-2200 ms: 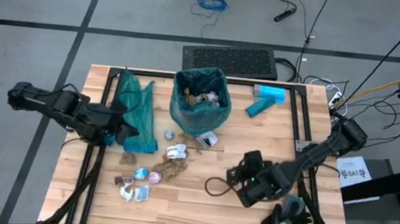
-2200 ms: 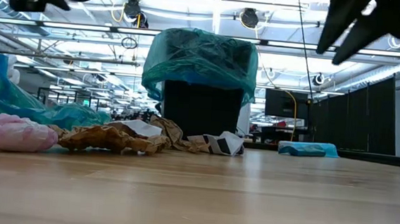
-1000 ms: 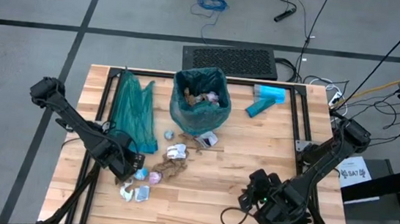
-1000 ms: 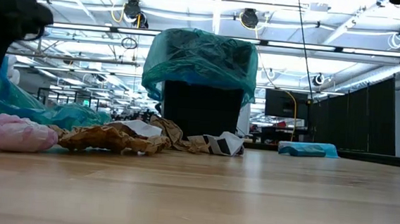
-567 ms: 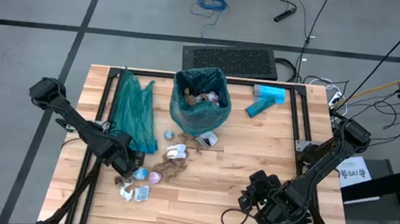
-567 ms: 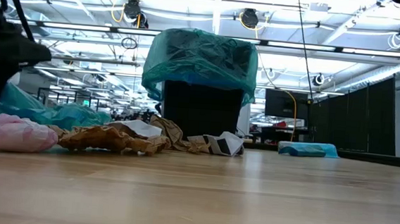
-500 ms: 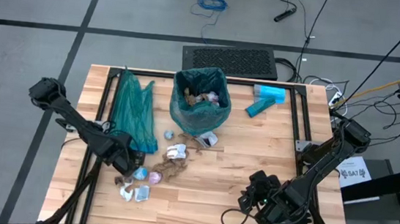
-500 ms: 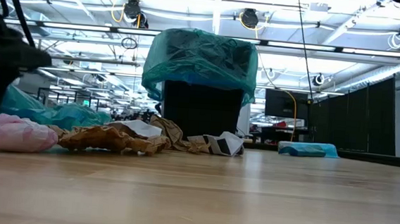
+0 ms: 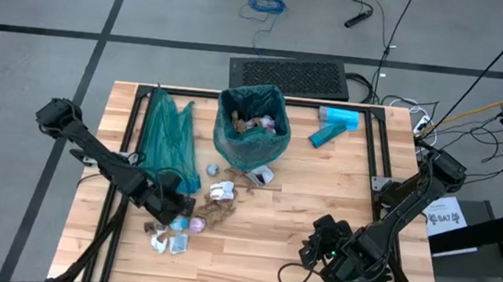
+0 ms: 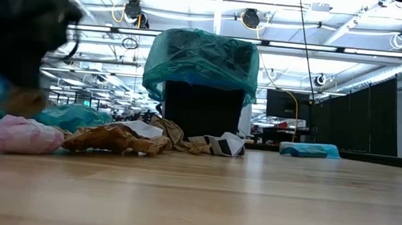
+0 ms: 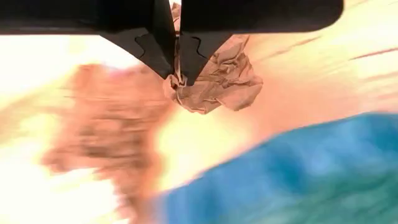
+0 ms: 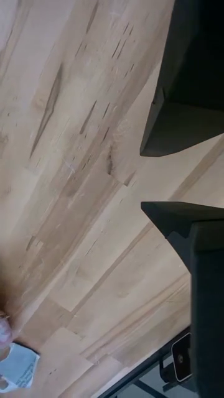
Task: Place trash/remove bag and relplace
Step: Put the brown napkin into the blue trash bag inside the black trash bin
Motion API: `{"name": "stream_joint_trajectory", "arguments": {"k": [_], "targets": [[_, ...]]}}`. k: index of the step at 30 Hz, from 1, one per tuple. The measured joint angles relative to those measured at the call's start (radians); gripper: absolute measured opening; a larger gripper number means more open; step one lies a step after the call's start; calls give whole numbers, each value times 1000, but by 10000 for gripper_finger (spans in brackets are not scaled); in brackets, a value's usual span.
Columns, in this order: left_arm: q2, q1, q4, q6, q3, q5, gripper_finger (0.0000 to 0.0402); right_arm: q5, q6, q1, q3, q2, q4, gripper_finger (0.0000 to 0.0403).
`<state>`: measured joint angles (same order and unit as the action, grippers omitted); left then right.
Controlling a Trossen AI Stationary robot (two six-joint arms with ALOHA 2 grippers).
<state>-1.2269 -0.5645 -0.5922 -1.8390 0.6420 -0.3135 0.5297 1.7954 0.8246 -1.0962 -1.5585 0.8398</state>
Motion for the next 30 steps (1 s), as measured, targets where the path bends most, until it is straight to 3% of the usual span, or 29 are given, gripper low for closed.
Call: {"name": "stream_joint_trajectory", "arguments": {"k": [5, 13, 18, 23, 30], "targets": [[0, 39, -81, 197, 180, -128, 3, 6, -1, -17, 0, 0, 1, 120], [1, 297, -234, 722, 518, -107, 1, 21, -7, -62, 0, 0, 1, 120], [1, 535, -228, 1031, 675, 28, 1, 21, -2, -81, 0, 0, 0, 120], [-15, 754, -181, 1200, 712, 219, 1, 21, 26, -86, 0, 0, -1, 120], [-120, 878, 8, 1374, 711, 374, 27, 22, 70, -86, 0, 0, 7, 120]]}}
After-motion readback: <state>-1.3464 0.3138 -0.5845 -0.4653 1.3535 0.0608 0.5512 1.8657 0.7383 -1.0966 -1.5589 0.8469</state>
